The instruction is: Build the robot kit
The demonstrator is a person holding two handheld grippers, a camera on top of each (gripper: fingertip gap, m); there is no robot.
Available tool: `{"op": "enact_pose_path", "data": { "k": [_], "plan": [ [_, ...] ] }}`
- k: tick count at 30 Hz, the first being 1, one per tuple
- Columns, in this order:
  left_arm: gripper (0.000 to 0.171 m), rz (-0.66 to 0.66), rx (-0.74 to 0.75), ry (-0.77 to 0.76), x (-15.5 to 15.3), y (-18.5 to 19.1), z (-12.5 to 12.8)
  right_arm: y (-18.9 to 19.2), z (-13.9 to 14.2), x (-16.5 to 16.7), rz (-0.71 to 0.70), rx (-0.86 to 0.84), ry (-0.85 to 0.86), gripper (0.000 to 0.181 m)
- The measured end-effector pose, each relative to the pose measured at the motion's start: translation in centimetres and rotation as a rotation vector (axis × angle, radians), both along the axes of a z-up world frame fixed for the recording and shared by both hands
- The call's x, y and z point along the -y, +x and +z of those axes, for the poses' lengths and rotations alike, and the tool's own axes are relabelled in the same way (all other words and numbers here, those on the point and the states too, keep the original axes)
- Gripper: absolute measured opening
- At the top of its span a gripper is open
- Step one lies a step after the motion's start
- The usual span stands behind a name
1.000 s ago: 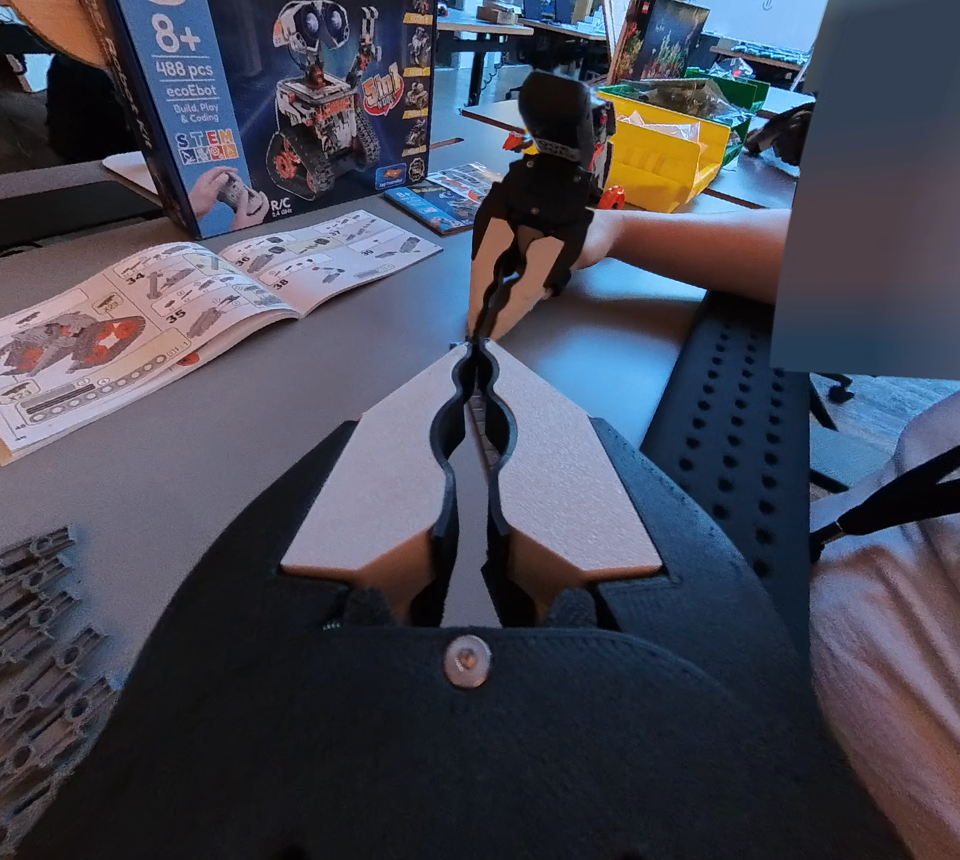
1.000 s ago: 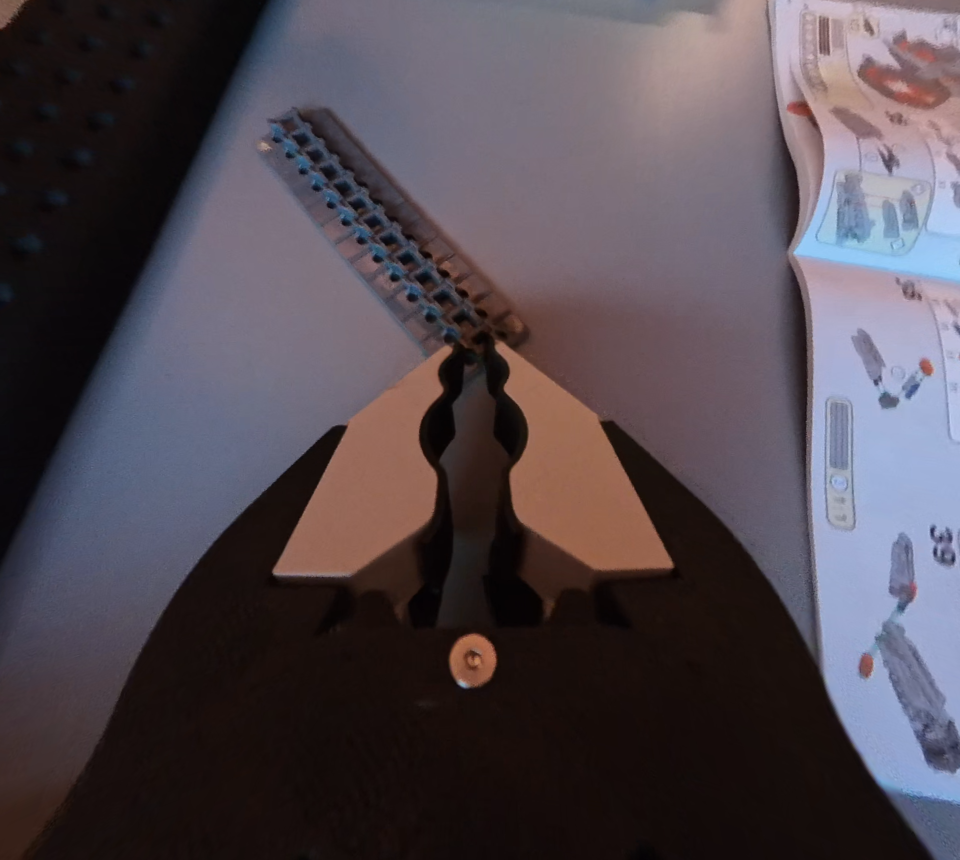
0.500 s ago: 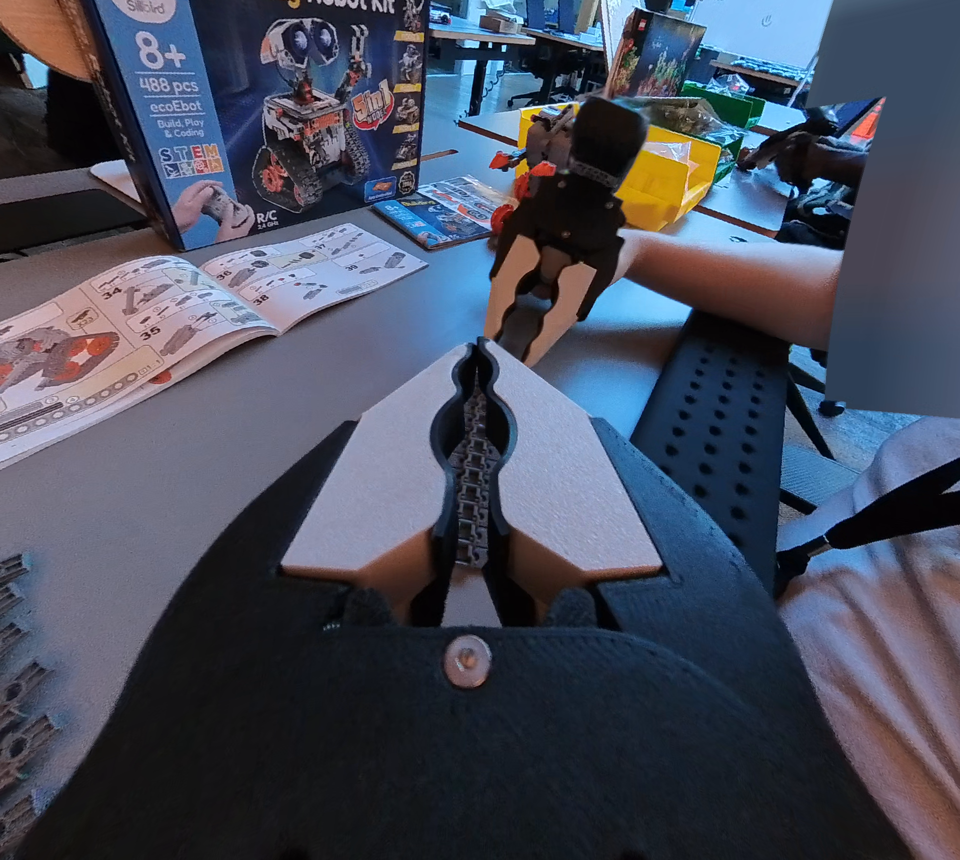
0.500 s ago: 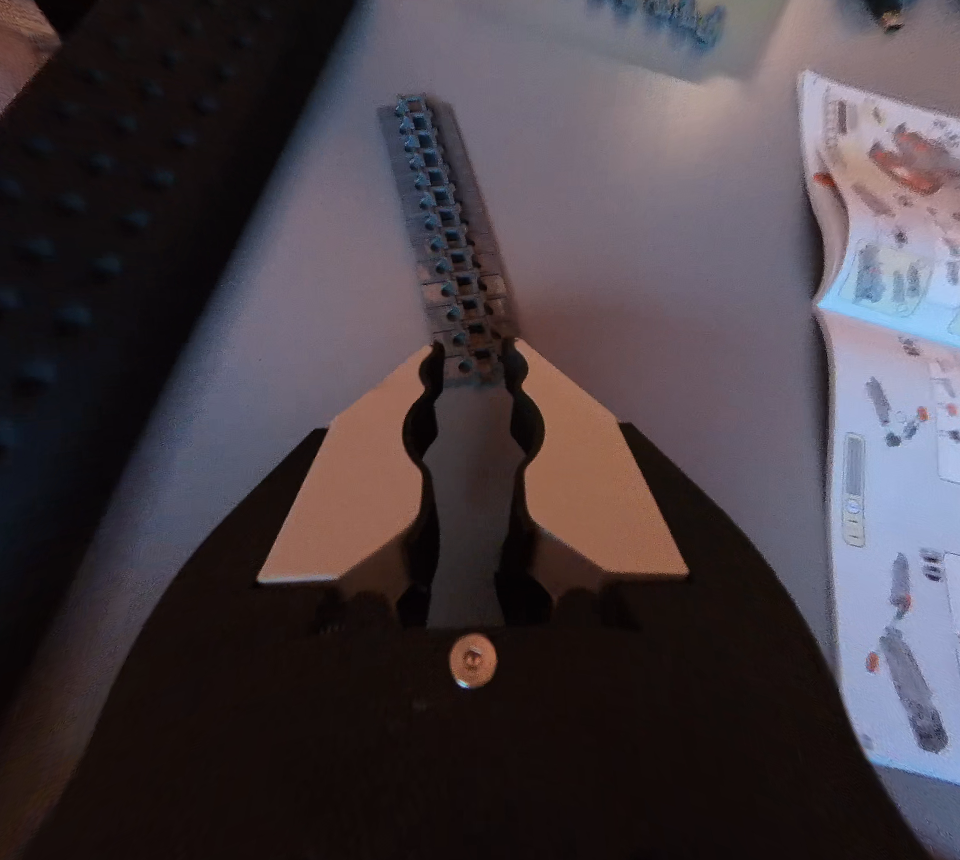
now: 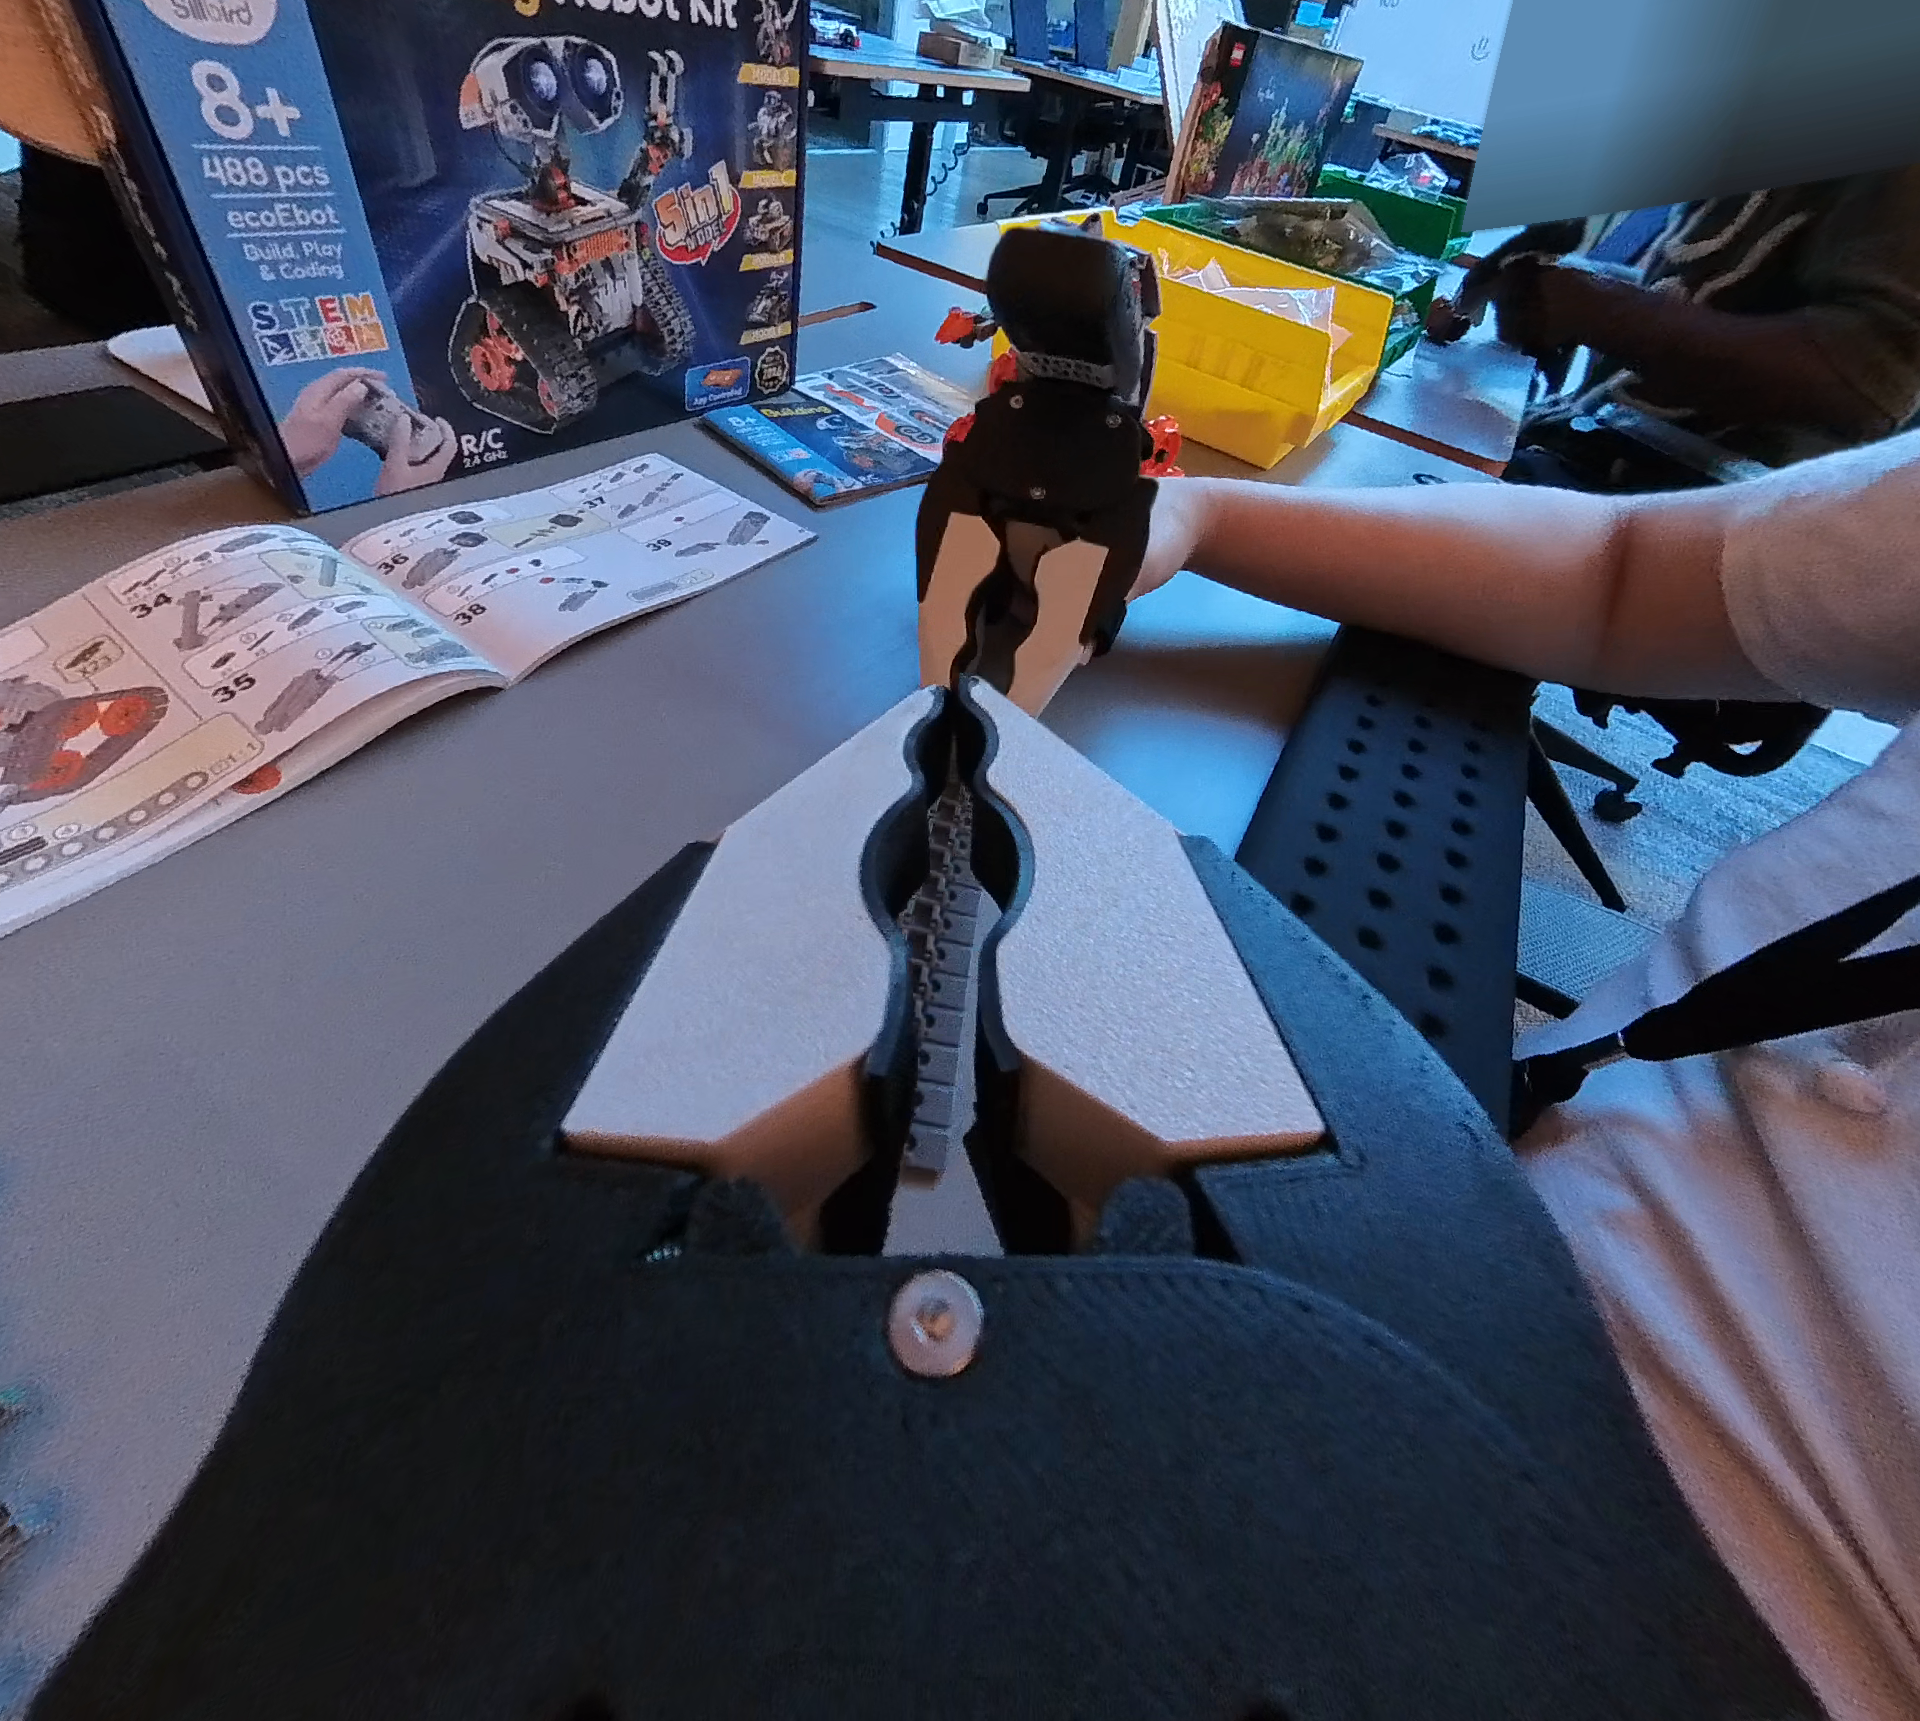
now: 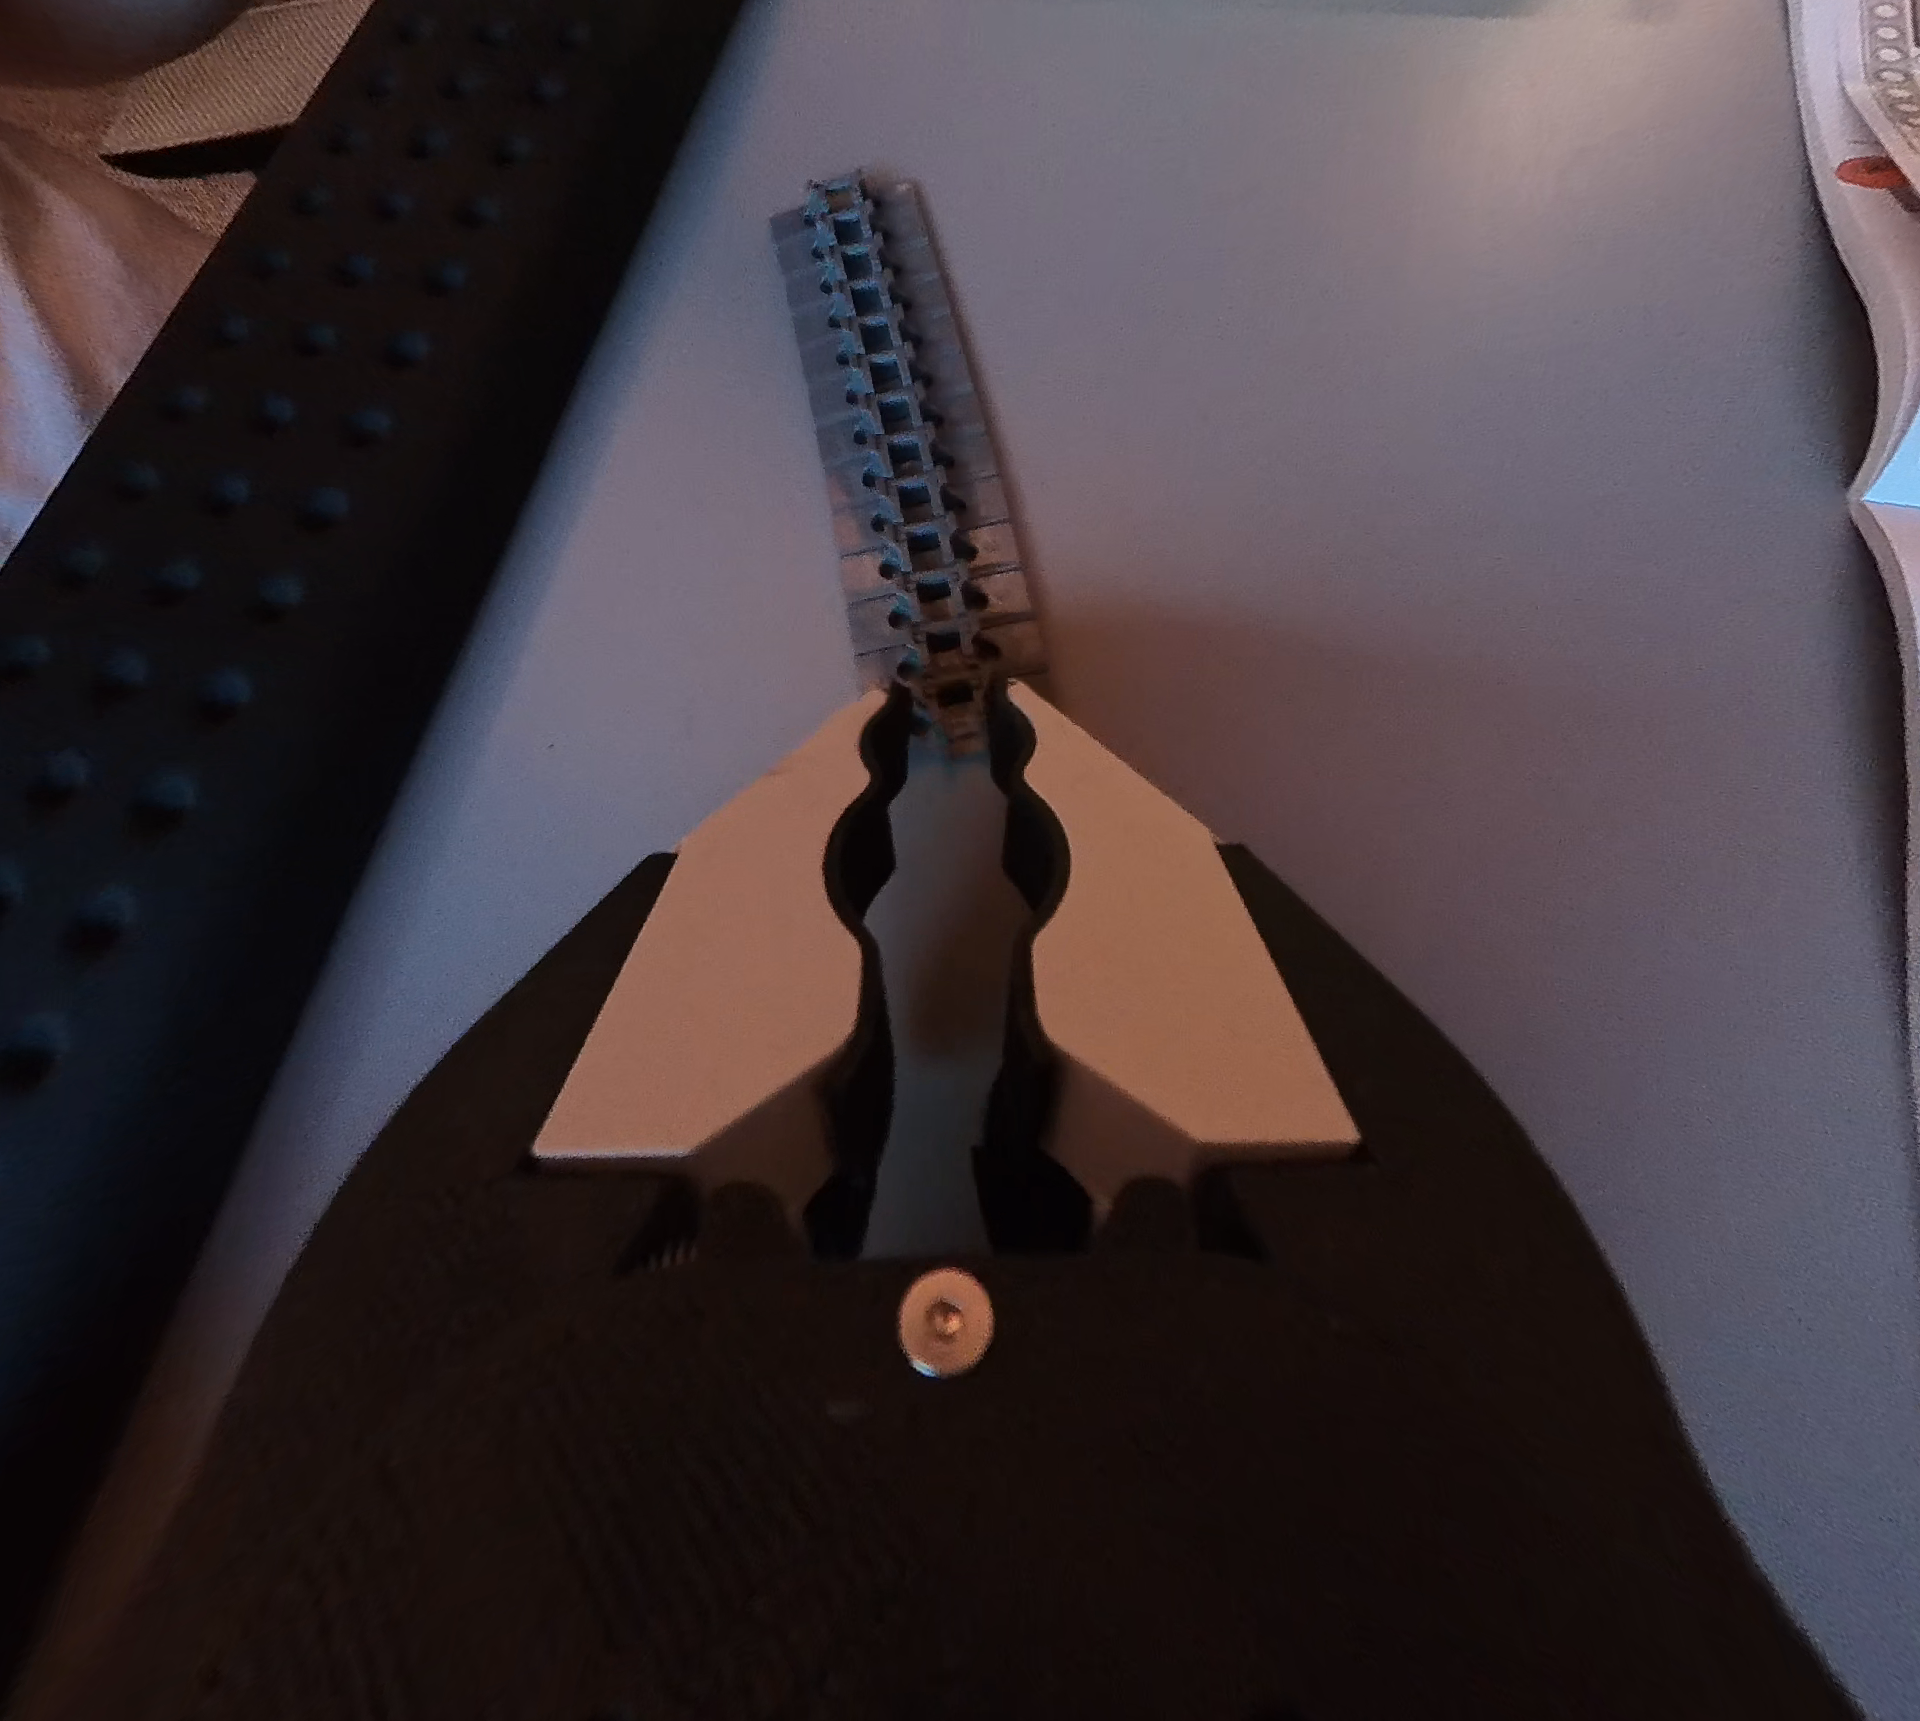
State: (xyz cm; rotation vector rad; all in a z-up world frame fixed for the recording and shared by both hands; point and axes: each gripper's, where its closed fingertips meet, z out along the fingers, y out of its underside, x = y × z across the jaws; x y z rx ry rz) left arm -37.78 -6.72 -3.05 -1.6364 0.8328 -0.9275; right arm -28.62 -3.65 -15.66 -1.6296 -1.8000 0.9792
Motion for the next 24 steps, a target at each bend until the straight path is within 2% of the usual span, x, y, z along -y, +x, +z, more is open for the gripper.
{"op": "enact_pose_path", "data": {
  "k": [10,16,24],
  "plan": [
    [0.0,-0.022,0.012,0.0,-0.5,0.8,0.5,0.0,-0.2,0.0,-0.024,0.012,0.057,0.013],
    [0.0,-0.008,0.005,-0.005,-0.6,0.5,0.1,-0.2,-0.3,-1.4,-0.122,0.019,0.046,0.012],
    [0.0,-0.006,0.007,-0.013,-0.7,0.3,0.2,-0.3,-0.2,-1.0,-0.098,0.013,0.059,0.021]
  ]
}}
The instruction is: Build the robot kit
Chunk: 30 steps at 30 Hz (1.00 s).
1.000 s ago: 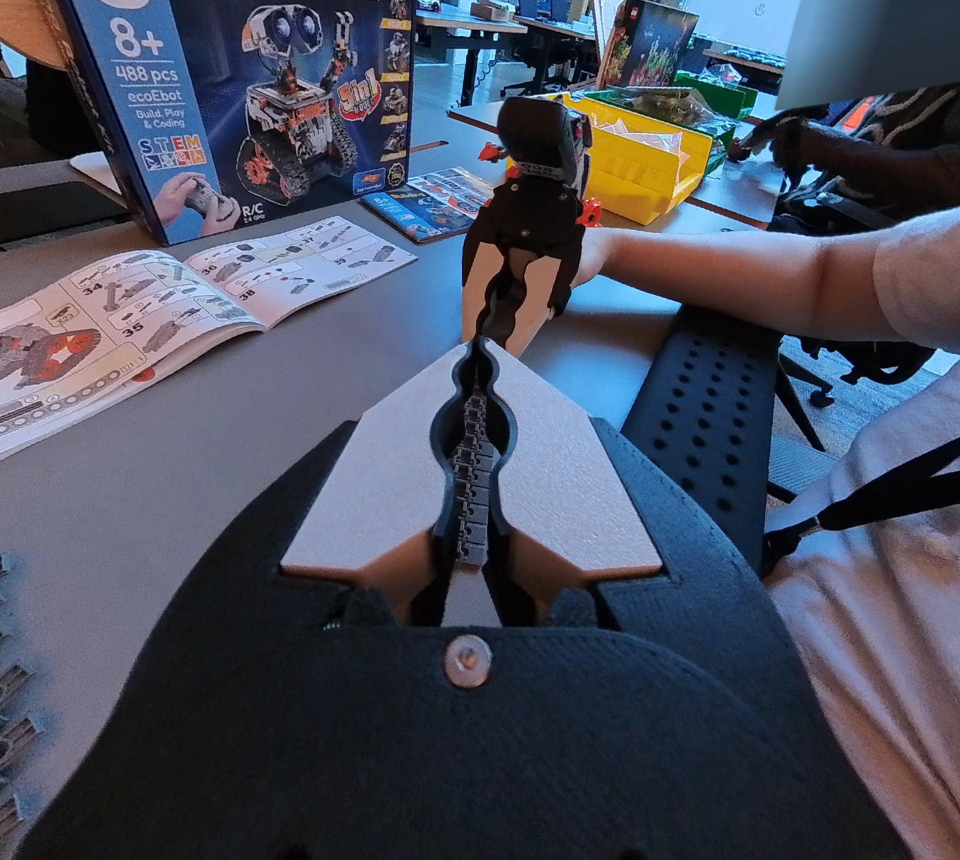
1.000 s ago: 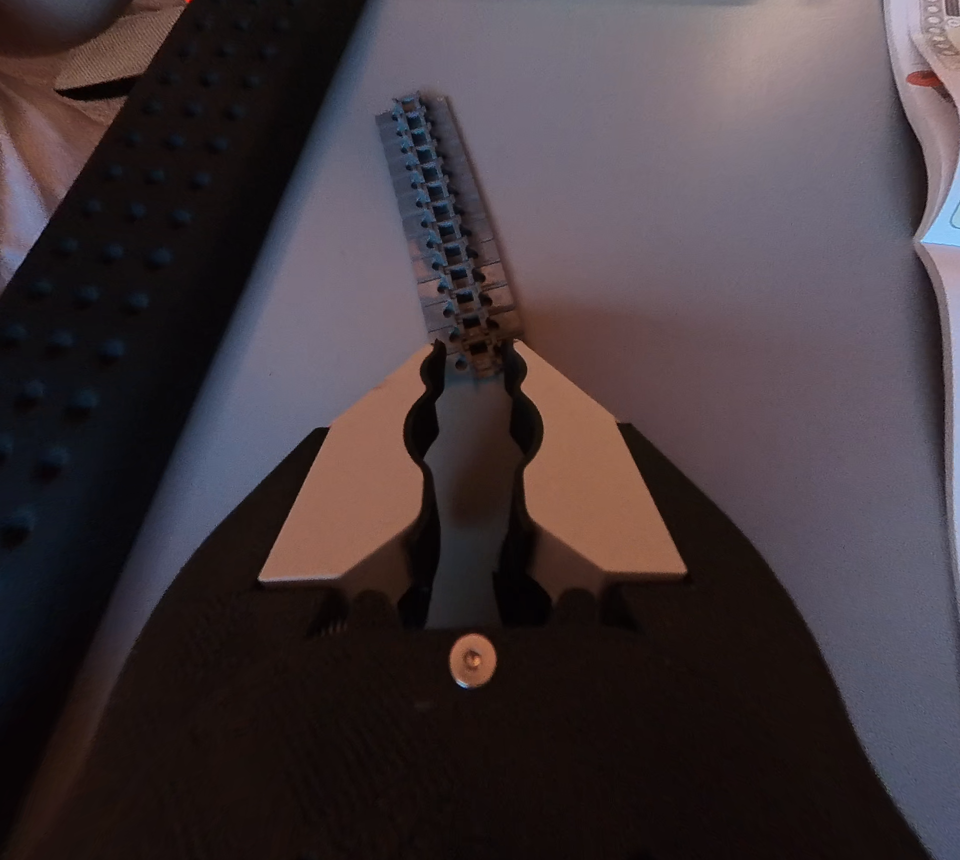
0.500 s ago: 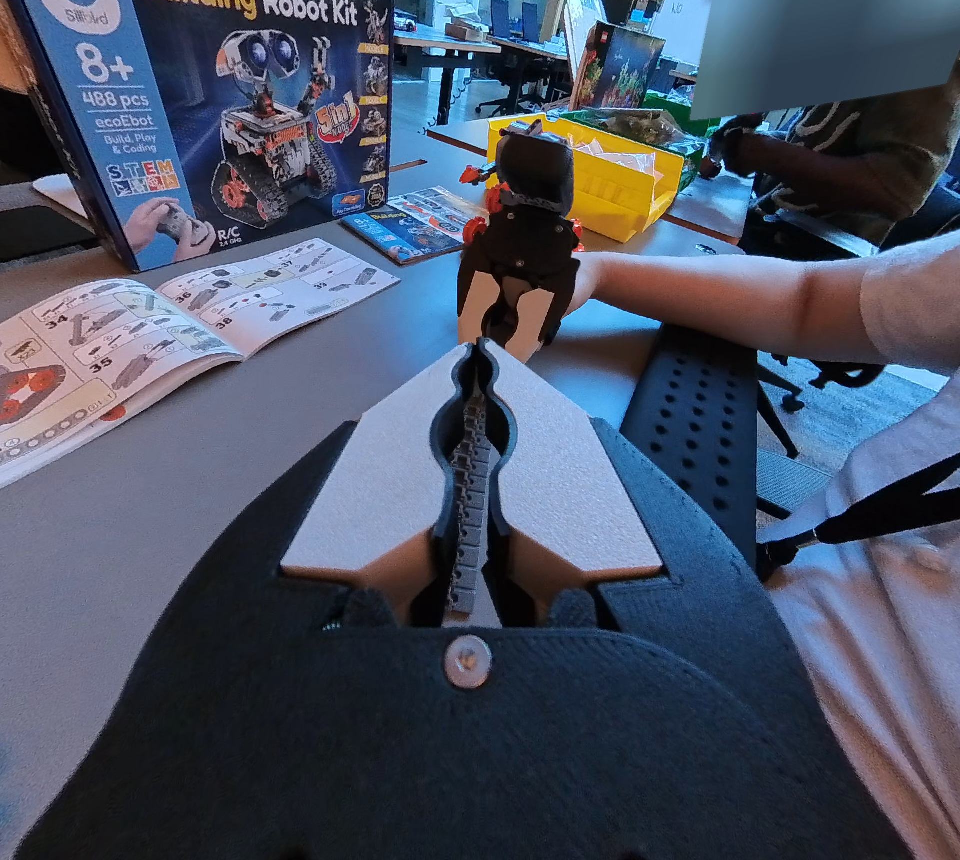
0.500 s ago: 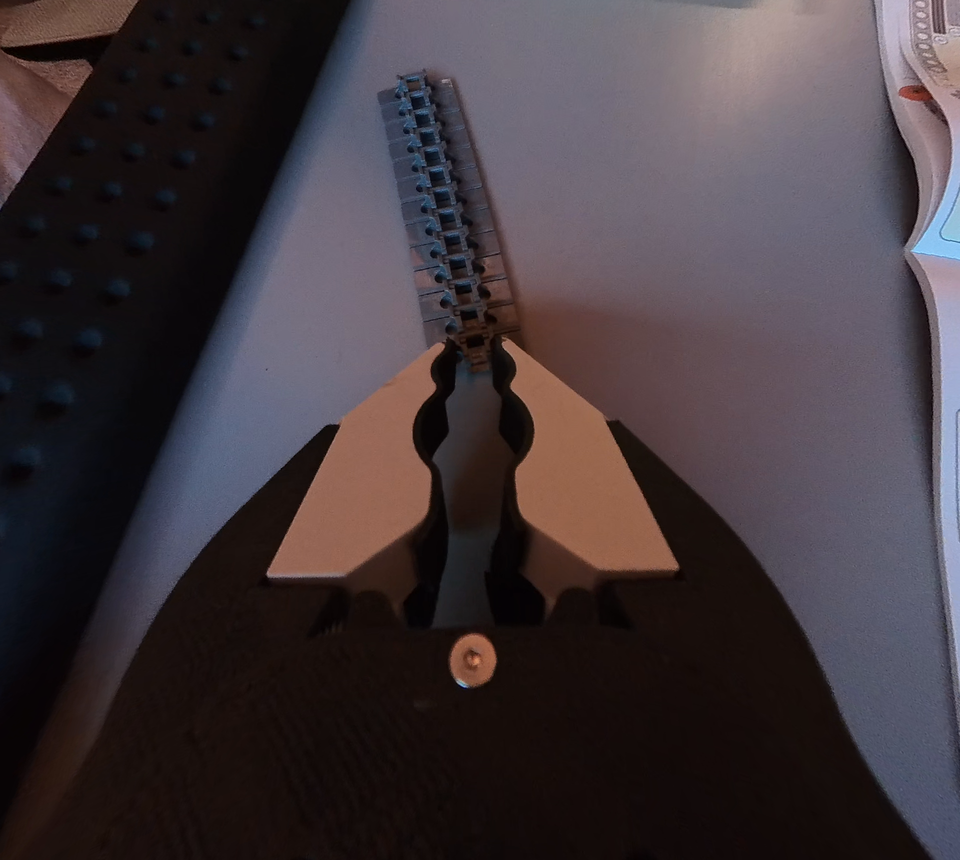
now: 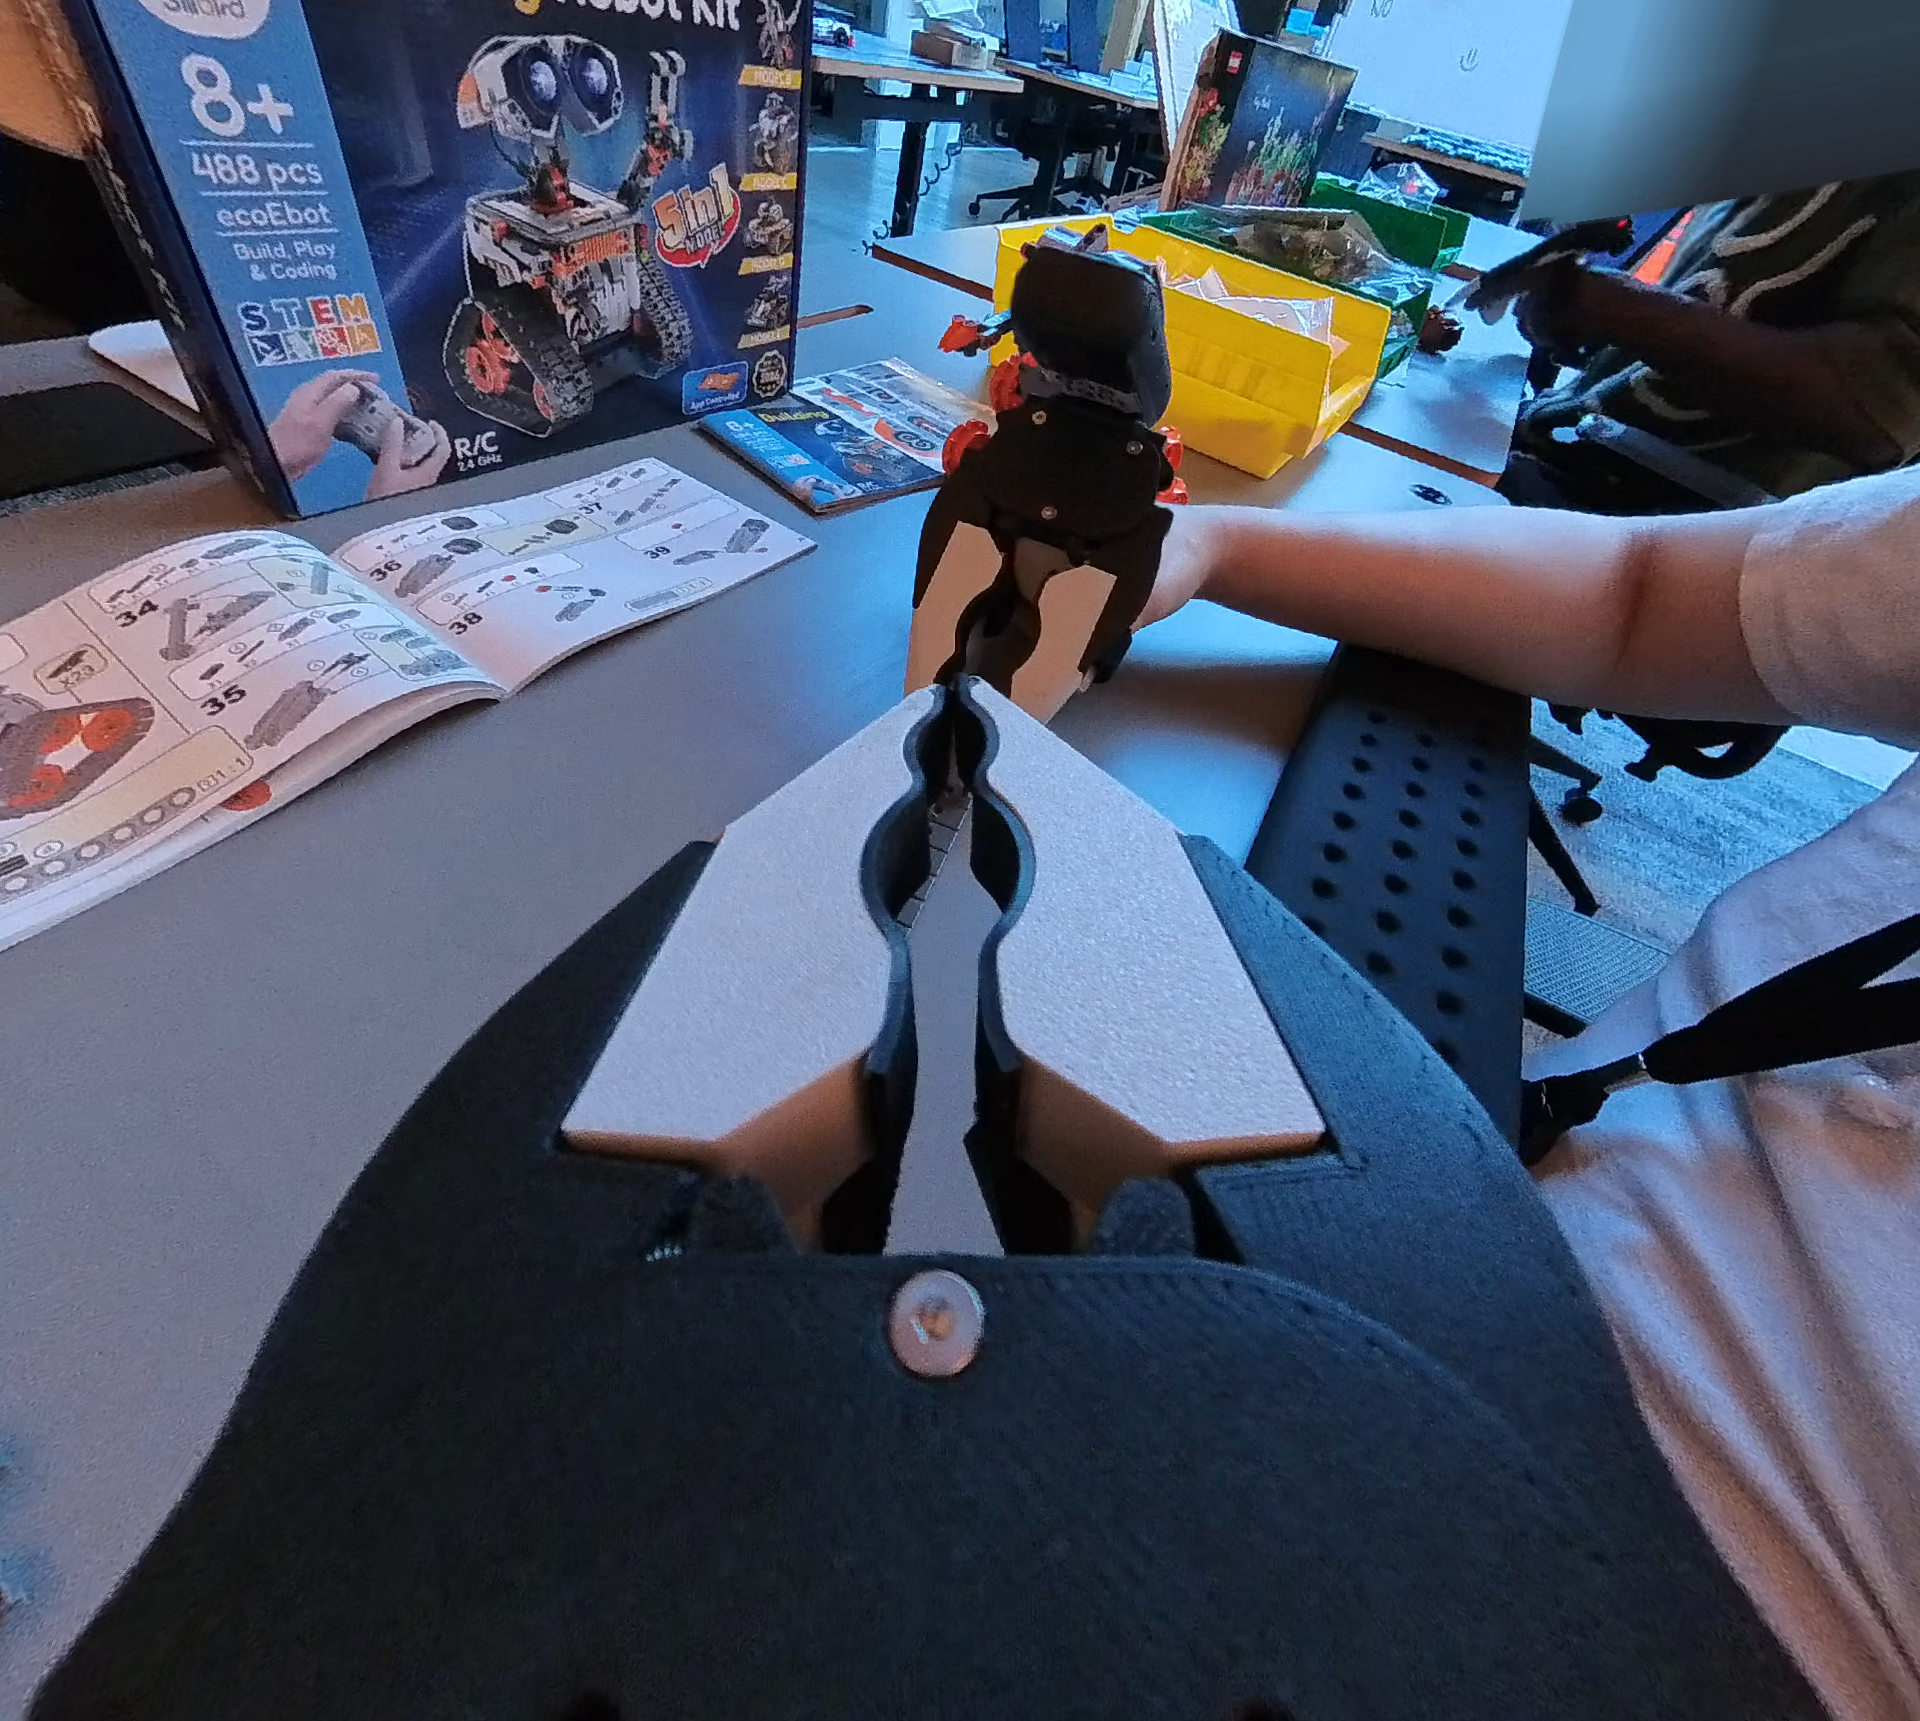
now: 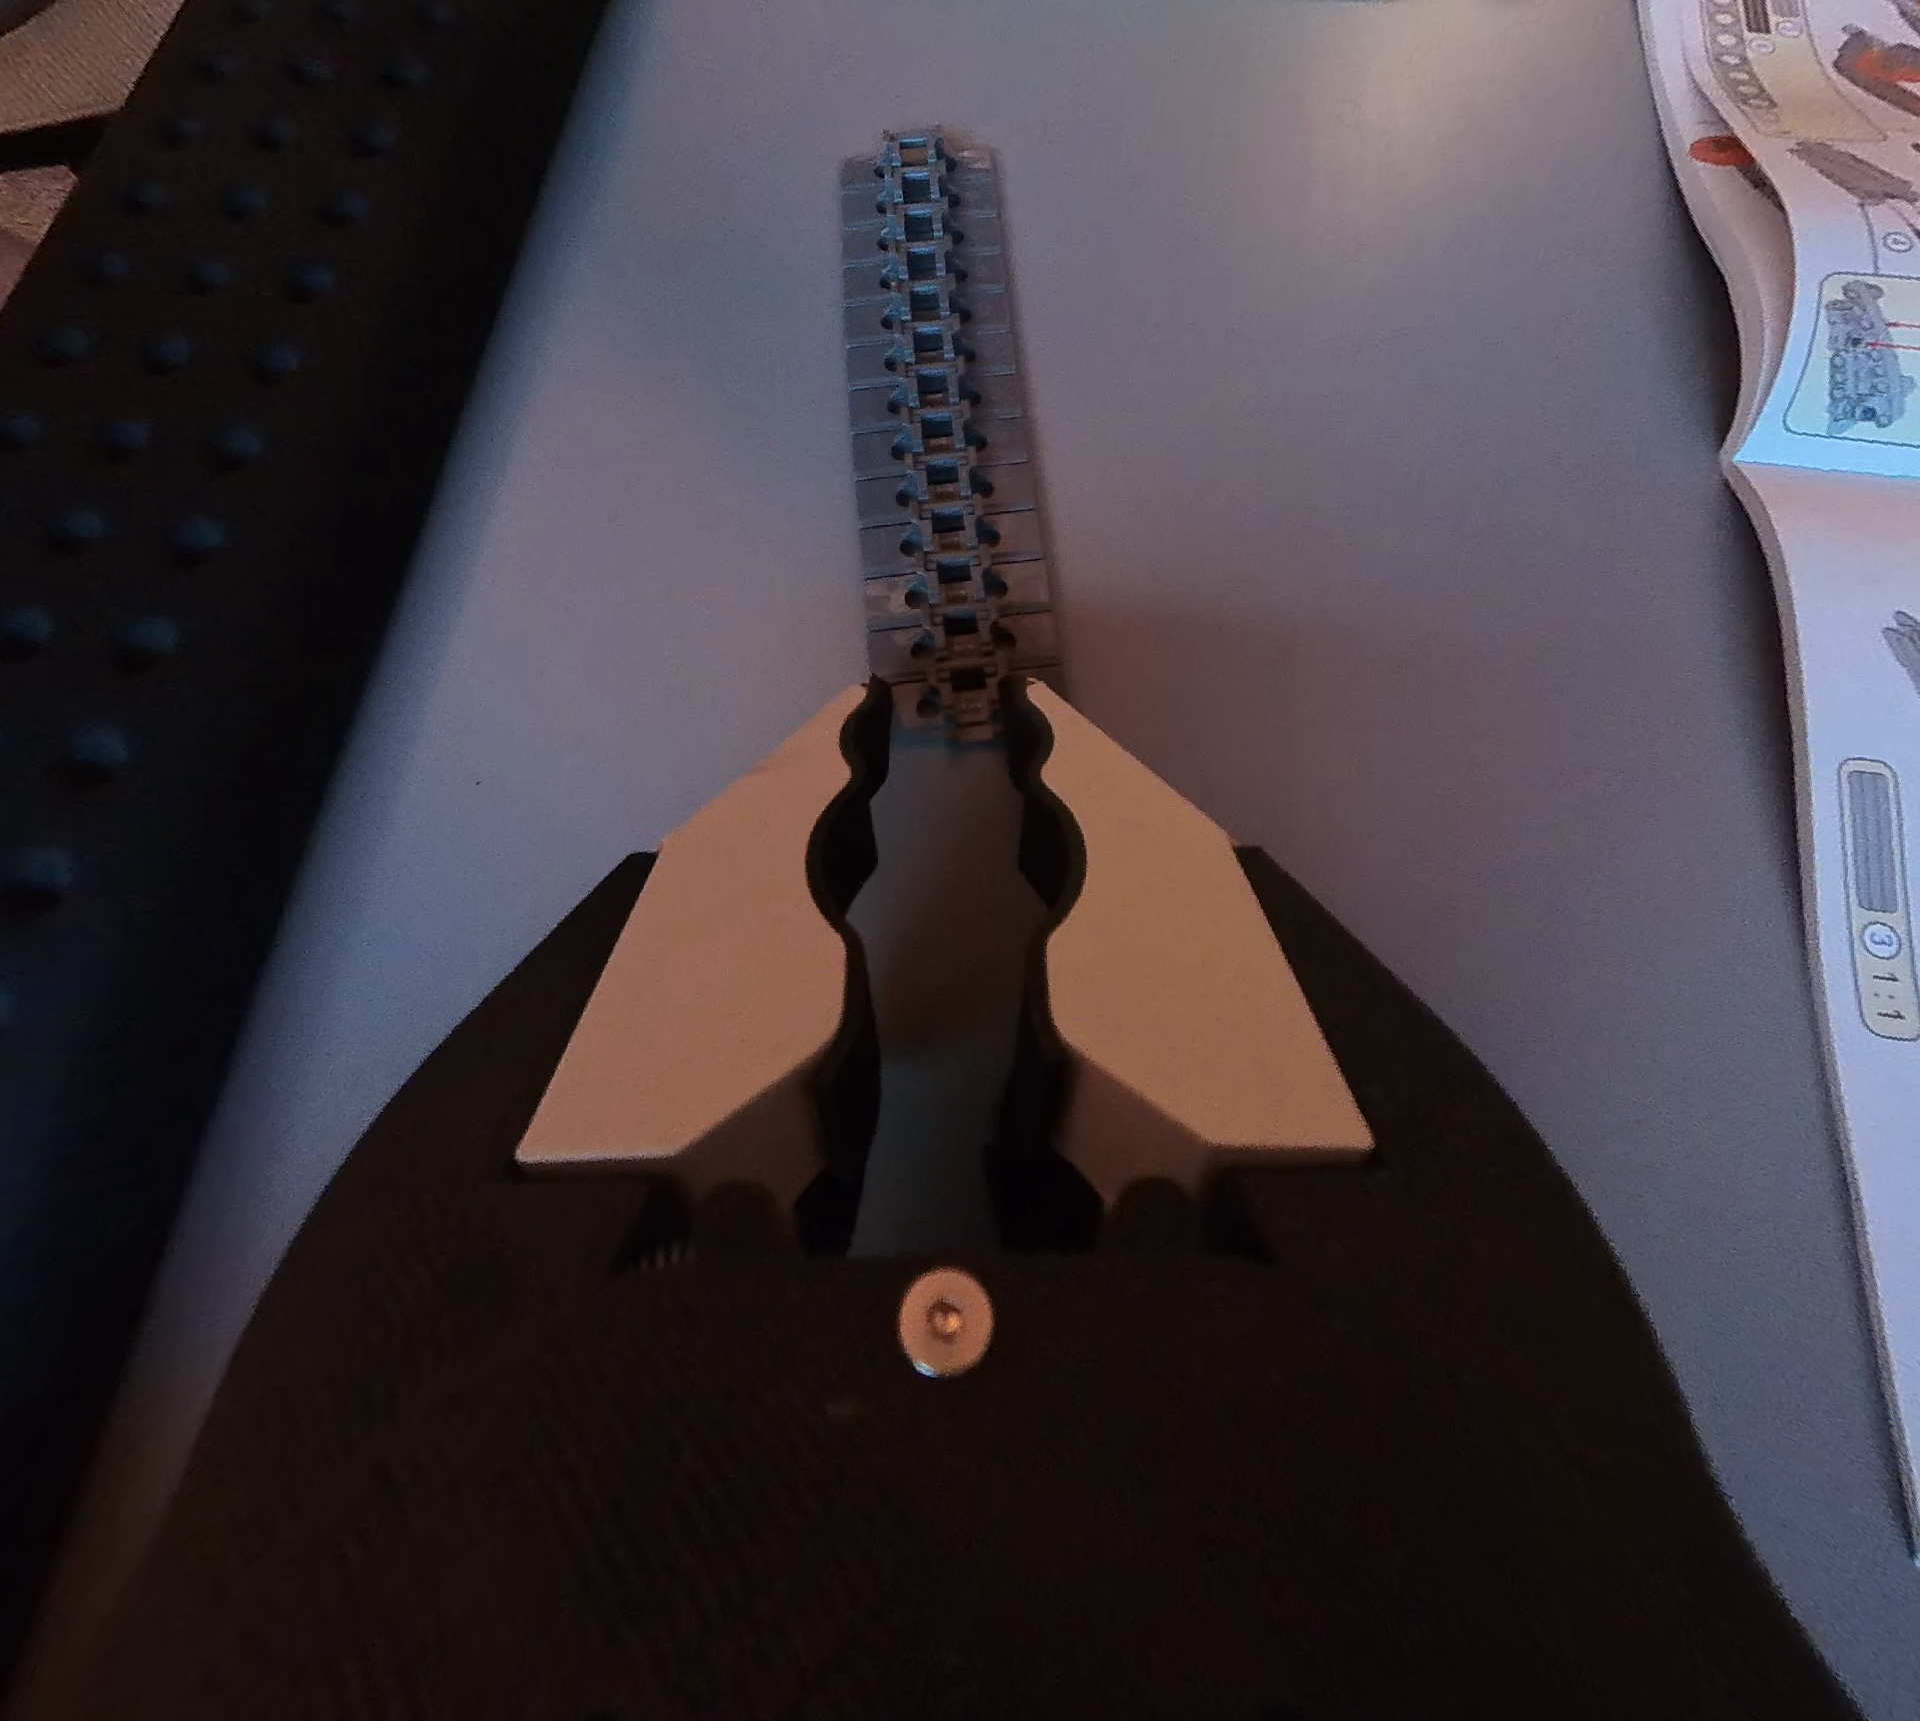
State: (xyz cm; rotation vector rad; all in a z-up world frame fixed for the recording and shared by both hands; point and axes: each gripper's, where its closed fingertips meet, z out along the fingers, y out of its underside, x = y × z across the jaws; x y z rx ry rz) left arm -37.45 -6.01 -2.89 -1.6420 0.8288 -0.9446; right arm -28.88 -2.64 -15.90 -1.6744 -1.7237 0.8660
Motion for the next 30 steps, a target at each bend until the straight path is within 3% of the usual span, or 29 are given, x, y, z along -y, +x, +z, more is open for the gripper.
{"op": "enact_pose_path", "data": {
  "k": [7,20,26,30],
  "plan": [
    [0.0,-0.003,-0.005,-0.006,0.19,-0.12,-0.11,-0.15,0.15,0.08,0.007,-0.01,0.014,0.01],
    [0.0,-0.005,-0.029,0.005,0.14,-0.08,0.36,-0.14,-0.11,0.0,0.014,0.007,0.056,0.011],
    [0.0,-0.006,-0.032,0.003,0.21,-0.03,0.31,-0.25,0.4,-0.4,-0.006,-0.027,0.061,0.028],
    [0.0,-0.004,-0.034,-0.003,0.3,-0.08,0.06,-0.18,0.57,-0.16,0.004,-0.037,0.028,0.026]
  ]
}}
